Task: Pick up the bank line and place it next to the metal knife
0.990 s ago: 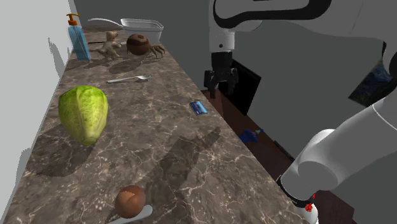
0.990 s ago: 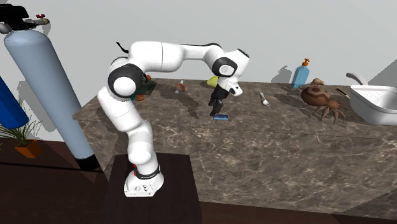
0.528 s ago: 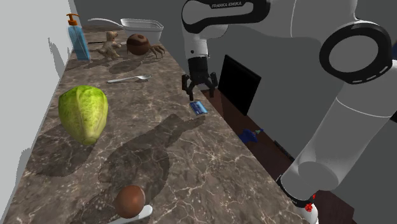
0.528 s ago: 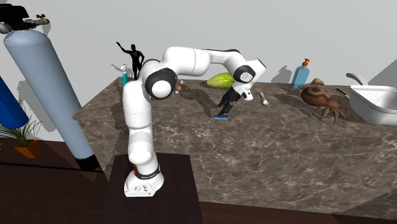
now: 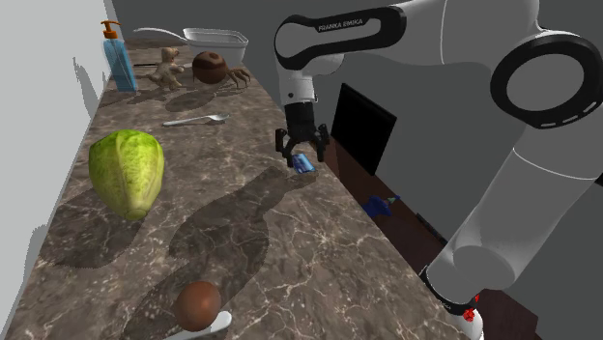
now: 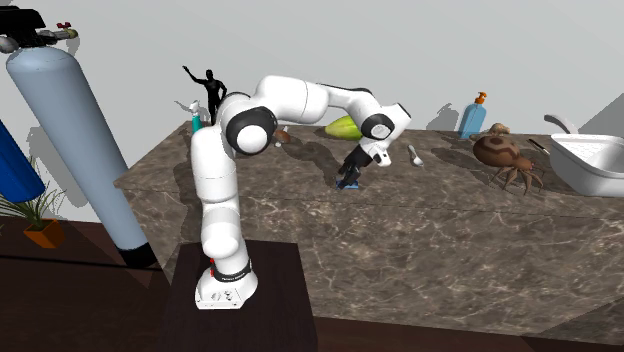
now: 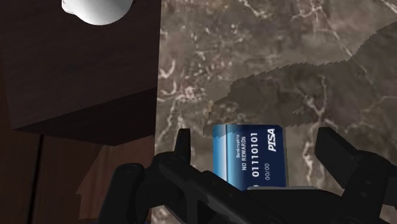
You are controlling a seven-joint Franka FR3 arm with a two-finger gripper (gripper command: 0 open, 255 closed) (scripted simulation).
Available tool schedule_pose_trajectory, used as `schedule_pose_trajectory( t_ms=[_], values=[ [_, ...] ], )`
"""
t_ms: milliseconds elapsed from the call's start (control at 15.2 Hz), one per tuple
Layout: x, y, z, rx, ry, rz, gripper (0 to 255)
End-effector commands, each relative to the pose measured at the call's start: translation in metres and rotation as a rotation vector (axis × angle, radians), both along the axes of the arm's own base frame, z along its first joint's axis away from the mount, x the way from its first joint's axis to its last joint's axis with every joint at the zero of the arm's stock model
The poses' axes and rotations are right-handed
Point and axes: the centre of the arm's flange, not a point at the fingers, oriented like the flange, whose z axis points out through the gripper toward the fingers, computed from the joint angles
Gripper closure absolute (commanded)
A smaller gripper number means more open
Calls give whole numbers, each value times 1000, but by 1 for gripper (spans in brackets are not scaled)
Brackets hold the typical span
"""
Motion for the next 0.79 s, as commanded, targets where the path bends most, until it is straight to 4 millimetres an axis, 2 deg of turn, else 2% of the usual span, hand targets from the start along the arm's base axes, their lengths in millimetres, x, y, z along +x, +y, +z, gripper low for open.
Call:
schedule_pose_trajectory(
  t_ms=[0,396,462,726],
  values=[
    [-1,0,-2,0,0,0,0],
    [-1,0,-2,0,0,0,0],
    [-1,0,-2,0,0,0,255],
    [-1,0,-2,0,0,0,255]
  ],
)
